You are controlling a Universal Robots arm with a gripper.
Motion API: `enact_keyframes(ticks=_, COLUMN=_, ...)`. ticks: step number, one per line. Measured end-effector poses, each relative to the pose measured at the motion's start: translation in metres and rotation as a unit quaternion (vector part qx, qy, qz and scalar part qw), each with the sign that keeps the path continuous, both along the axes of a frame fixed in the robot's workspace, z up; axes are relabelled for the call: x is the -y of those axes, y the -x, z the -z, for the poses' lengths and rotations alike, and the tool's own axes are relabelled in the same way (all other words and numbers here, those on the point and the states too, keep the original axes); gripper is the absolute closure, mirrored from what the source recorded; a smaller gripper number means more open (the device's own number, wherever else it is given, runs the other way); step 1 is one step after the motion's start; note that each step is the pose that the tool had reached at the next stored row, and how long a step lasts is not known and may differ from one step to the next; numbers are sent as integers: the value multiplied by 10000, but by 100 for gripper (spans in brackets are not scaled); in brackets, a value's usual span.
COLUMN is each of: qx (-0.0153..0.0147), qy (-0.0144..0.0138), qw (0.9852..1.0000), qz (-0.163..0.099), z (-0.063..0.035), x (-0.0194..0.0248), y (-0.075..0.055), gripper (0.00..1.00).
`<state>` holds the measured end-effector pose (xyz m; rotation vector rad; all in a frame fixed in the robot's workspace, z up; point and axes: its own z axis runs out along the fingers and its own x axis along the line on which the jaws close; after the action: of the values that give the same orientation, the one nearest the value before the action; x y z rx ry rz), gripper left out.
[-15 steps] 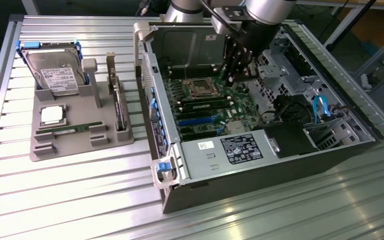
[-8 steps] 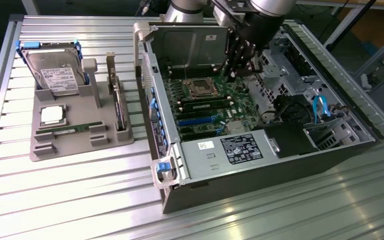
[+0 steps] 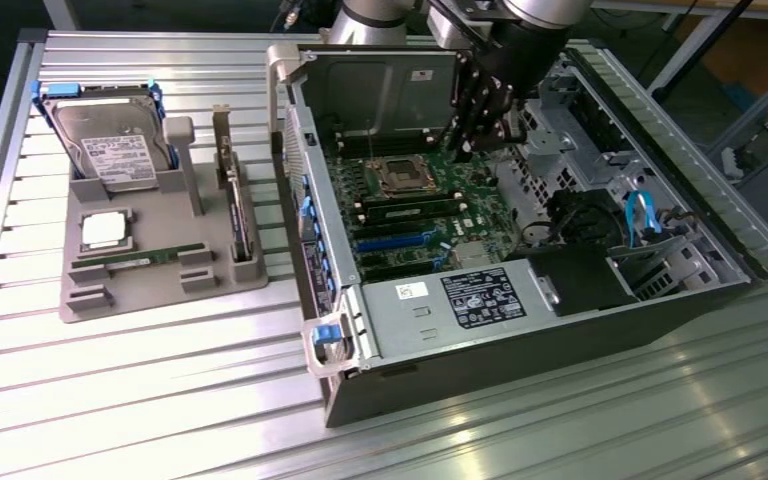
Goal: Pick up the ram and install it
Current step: 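Press down the ram until it locks into place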
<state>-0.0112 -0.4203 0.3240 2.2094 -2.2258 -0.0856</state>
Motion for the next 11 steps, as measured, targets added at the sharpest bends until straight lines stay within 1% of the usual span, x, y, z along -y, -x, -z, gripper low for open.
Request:
enact_keyframes(ticks=8, qx=0, qy=0, qw=10000, qz=0, z=0, x=0, y=0, gripper=75)
enact_keyframes(ticks=9, qx=0, qy=0, qw=10000, qz=0, z=0, x=0, y=0, gripper=76)
enact_keyframes(ticks=10, qx=0, qy=0, qw=10000, qz=0, z=0, x=0, y=0, gripper=83)
enact_keyframes(ticks=11, qx=0, qy=0, qw=10000, qz=0, z=0, x=0, y=0, gripper=83)
